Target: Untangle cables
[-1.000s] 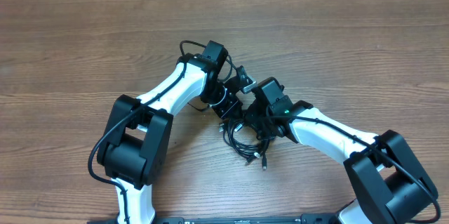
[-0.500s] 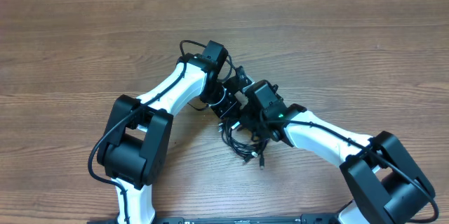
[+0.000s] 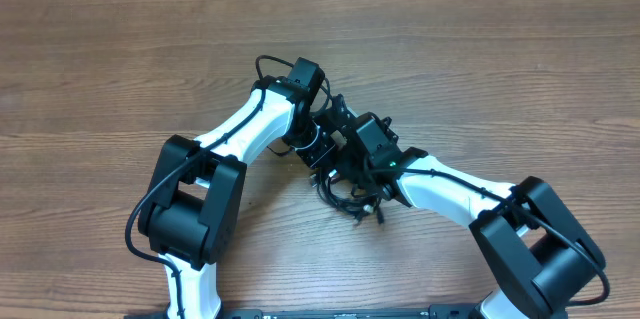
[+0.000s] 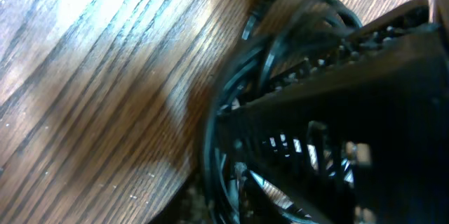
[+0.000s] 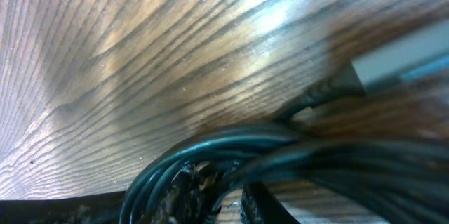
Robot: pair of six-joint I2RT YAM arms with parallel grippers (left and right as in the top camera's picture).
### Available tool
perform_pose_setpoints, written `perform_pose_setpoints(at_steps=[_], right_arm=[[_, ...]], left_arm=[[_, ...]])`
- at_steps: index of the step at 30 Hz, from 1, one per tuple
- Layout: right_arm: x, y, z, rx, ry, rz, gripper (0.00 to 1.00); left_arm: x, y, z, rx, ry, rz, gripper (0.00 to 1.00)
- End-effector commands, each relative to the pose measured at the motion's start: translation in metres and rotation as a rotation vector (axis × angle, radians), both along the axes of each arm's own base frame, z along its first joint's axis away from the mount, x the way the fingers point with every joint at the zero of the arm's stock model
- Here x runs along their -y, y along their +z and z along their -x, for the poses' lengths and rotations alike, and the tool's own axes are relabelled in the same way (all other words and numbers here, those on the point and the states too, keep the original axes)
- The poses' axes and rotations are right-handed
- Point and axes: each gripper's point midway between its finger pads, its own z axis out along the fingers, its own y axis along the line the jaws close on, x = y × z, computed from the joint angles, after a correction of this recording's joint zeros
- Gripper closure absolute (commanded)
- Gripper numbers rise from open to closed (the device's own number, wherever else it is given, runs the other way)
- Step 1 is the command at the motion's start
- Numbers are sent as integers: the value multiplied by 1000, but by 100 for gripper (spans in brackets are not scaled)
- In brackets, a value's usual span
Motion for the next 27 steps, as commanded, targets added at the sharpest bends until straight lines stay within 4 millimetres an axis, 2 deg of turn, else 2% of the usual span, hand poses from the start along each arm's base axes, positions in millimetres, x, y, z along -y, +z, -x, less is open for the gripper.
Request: perform_pose_setpoints(at_steps=[1, 4, 5, 11, 15, 19, 22, 23, 27], right_arm=[[2, -10, -1, -9, -12, 29, 79], [2, -10, 1, -16, -9, 29, 80], [1, -10, 2, -20, -5, 24, 83], [-5, -7, 6, -39, 81, -20, 91], [-4, 2, 5, -52, 138, -80, 96], [10, 5, 5, -82, 134, -87, 96], [20, 2, 6, -112, 111, -77, 96], [24, 1, 7, -118, 113, -72, 96], [20, 3, 8, -103, 176, -87, 96]], left_arm=[[-3, -6, 0, -3, 5, -32, 75], [-5, -10, 2, -9, 4, -40, 67], [-5, -11, 3, -10, 4, -41, 66], [-10, -22, 3, -16, 5, -78, 66], [-11, -34, 5, -39, 4, -88, 66], [-10, -42, 4, -44, 2, -91, 73], [-9, -40, 1, -34, 2, -86, 86], [-8, -40, 0, -32, 2, -84, 94], [-8, -39, 0, -30, 2, -83, 96]])
